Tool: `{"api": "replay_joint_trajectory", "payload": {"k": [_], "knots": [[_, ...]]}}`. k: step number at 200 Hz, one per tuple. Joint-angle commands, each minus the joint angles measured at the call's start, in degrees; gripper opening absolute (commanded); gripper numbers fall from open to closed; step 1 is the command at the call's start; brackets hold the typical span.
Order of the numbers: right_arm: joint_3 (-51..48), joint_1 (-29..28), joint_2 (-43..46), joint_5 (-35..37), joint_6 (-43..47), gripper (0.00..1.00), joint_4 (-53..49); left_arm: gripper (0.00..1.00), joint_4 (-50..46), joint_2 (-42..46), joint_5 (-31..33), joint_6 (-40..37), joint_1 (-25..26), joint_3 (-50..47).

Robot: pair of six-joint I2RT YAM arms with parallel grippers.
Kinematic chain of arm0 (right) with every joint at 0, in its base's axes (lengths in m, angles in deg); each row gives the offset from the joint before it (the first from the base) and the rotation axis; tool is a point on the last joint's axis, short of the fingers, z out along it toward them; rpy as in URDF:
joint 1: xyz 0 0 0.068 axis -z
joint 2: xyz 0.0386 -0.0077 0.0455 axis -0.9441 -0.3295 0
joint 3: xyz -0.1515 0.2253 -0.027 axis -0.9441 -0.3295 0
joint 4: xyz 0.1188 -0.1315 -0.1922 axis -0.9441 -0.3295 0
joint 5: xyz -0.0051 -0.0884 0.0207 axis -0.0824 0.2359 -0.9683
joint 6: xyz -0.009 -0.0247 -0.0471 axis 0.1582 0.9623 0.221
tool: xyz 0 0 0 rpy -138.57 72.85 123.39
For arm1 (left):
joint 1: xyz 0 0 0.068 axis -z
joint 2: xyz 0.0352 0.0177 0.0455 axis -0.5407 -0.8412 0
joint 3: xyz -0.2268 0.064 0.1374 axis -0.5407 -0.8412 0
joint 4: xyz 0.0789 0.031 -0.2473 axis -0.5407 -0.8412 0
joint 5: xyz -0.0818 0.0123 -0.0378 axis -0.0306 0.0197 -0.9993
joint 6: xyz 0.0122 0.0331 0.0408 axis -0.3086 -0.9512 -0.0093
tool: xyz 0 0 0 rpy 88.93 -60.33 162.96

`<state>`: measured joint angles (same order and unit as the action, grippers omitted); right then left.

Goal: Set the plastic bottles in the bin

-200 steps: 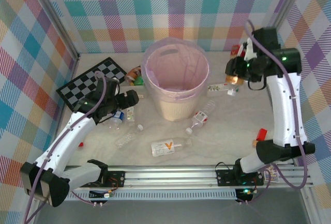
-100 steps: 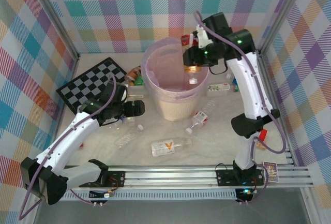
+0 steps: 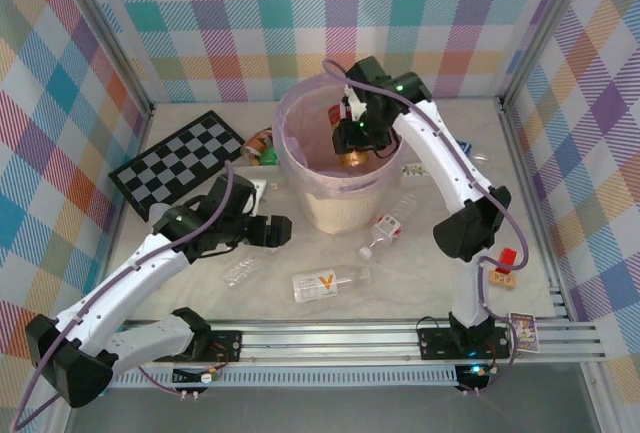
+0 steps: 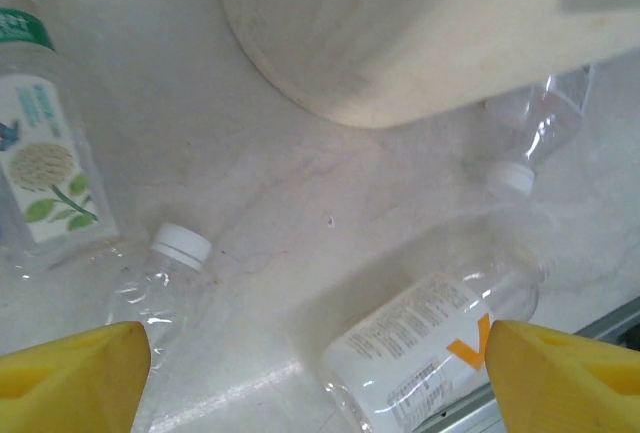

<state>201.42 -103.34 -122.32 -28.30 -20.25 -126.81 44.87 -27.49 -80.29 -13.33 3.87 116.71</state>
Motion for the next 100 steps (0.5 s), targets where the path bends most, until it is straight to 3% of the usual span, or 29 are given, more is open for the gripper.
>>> {"api": "replay_joint_trajectory", "payload": {"k": [1, 33, 100], "knots": [[-5.00, -1.59, -0.19, 2.62, 0.42, 0.49, 4.39, 0.87, 1.31, 0.09, 1.64, -0.33, 2.90, -0.98], [-15.24, -2.99, 0.25, 9.05, 0.70, 0.58, 12.45, 0.90, 2.20, 0.26, 4.80, 0.38, 6.86, -1.00], [-23.93, -4.42, 6.43, 7.80, 0.68, 0.90, 19.43, 0.99, 5.05, 2.37, 9.41, -0.68, 15.72, -3.32]]}}
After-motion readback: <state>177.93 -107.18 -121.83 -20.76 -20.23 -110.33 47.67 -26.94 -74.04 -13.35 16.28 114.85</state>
